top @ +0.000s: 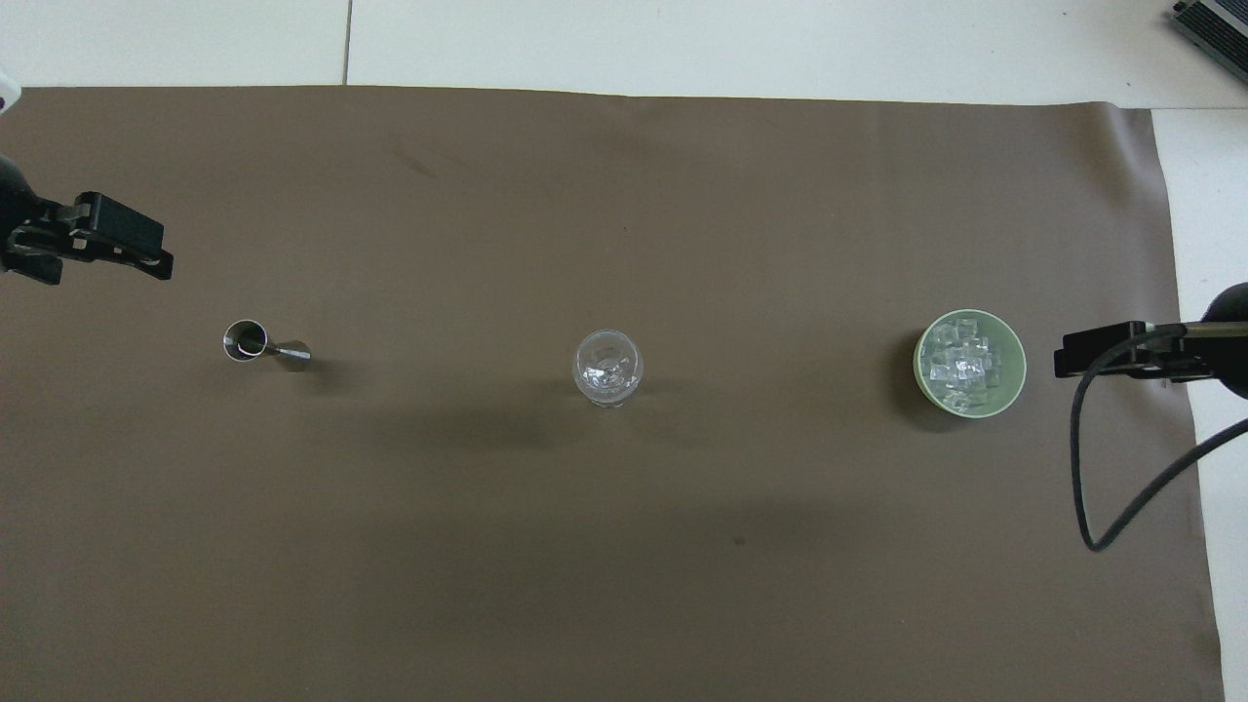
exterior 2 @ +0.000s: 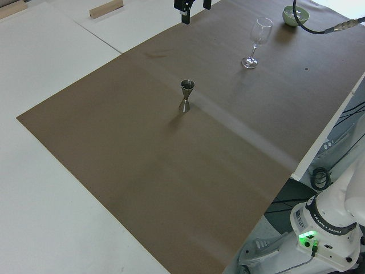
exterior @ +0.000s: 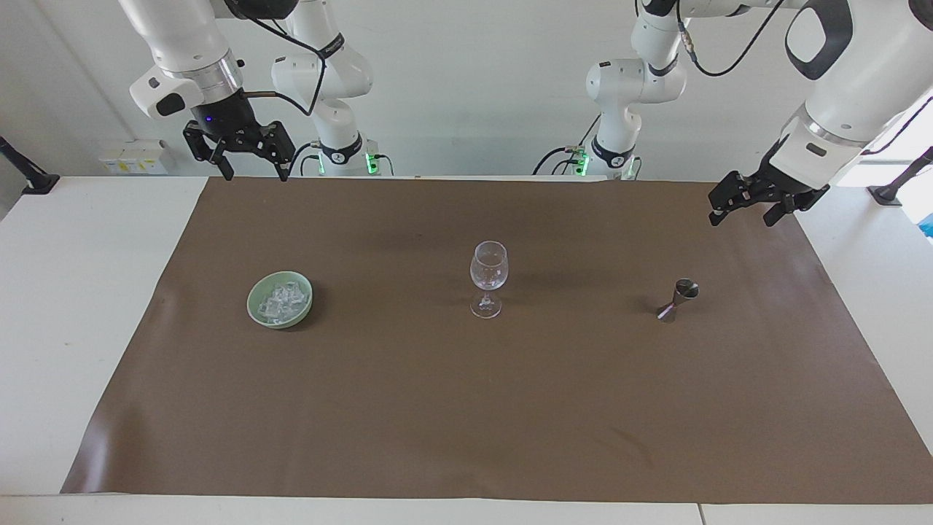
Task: Pour wine and add ice with both arms
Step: 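Open the left gripper and lower it beside the silver cup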
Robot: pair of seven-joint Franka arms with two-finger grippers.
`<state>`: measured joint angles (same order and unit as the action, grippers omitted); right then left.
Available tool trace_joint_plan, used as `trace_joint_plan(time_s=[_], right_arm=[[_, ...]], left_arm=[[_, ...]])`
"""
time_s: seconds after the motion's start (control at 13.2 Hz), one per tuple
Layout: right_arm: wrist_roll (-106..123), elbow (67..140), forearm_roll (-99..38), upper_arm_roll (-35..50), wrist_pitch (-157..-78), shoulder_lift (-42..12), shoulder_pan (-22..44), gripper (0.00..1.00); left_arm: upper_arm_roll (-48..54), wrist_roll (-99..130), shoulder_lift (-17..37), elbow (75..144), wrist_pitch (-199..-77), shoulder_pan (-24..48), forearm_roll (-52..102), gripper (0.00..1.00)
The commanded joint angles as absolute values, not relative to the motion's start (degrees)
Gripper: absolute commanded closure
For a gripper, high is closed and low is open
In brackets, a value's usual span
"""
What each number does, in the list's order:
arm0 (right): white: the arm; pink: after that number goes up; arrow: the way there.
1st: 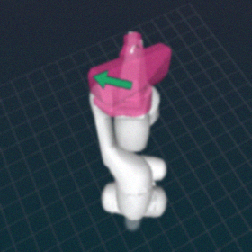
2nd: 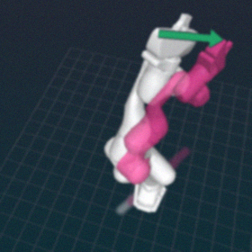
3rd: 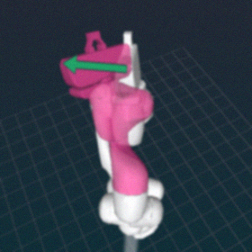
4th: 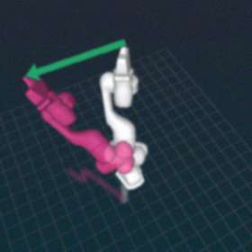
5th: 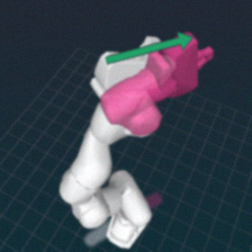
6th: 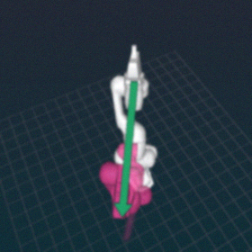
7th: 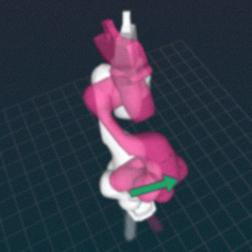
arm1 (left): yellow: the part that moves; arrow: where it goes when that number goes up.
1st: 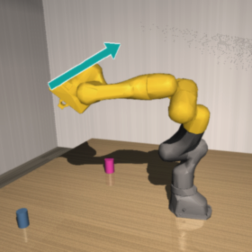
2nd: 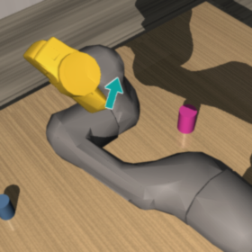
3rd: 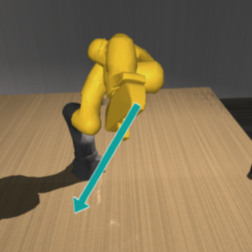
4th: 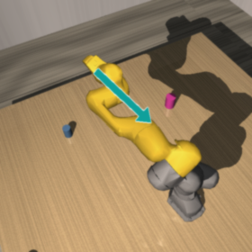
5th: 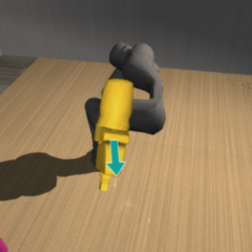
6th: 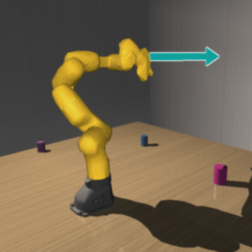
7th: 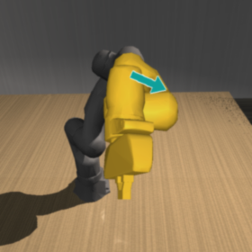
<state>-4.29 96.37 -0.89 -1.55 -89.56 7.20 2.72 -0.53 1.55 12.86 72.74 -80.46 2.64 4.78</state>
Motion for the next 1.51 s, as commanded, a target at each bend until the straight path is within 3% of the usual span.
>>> trace_joint_plan(time_s=[0.0,0.76,1.44], right_arm=[[-3.52,97.56,-0.62,-1.49,-88.95,8.53,2.64,0.00],[-3.52,97.56,-0.62,-1.49,-88.95,8.53,2.64,0.00],[-3.52,97.56,-0.62,-1.49,-88.95,8.53,2.64,0.00]], left_arm=[[-6.22,2.37,18.01,66.62,-76.82,3.95,10.09,0.00],[-14.14,24.42,21.00,68.02,-76.29,3.96,25.03,0.00],[-21.16,38.31,21.53,76.63,-76.90,3.43,36.10,0.00]])
